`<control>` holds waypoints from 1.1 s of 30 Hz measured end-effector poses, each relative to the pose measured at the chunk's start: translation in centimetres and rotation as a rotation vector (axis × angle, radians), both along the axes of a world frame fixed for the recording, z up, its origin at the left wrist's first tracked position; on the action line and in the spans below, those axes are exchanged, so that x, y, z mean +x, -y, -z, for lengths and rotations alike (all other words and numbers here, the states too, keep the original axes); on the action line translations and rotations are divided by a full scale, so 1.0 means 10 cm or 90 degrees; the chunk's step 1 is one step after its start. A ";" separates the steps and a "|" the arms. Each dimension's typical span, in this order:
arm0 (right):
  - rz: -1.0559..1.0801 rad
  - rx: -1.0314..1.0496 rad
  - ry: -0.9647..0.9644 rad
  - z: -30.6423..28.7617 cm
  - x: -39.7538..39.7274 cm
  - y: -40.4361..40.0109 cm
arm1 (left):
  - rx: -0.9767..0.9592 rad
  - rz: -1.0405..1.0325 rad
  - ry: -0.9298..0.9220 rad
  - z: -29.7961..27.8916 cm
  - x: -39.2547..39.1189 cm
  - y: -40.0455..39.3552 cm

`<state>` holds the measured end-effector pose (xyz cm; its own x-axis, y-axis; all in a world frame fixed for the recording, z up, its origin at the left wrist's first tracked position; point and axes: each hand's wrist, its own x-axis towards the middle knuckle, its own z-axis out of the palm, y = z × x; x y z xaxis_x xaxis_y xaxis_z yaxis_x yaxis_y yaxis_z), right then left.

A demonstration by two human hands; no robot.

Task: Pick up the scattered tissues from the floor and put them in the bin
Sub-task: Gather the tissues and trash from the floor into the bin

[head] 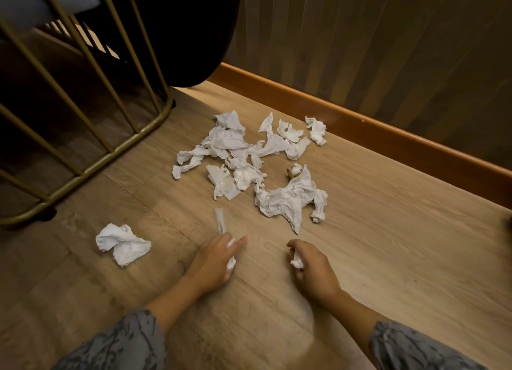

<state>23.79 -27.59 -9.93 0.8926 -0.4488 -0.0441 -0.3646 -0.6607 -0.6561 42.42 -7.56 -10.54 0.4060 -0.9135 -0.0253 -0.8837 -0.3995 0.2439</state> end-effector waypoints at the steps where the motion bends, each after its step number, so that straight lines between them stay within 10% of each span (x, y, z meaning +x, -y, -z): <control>1: 0.013 0.010 -0.005 -0.03 0.04 0.02 | 0.008 -0.003 -0.013 -0.03 0.04 0.05; 7: 0.050 -0.072 0.094 -0.46 0.51 0.28 | 0.093 -0.171 -0.087 -0.60 0.39 0.57; 19: -0.039 -0.422 0.145 -2.69 0.51 1.62 | -0.239 -0.051 -0.045 -2.59 0.09 2.20; 27: 0.243 -0.295 0.448 -3.10 -0.59 2.27 | -0.332 0.056 -0.164 -3.11 -0.70 3.07; 33: 0.447 -0.330 0.402 -2.95 -1.88 2.82 | -0.363 0.110 -0.326 -3.14 -1.74 3.84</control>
<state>4.95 -55.75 19.54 0.2235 -0.7013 0.6769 -0.4635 -0.6874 -0.5592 25.00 -45.96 20.82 0.3219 -0.8906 0.3213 -0.6439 0.0428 0.7639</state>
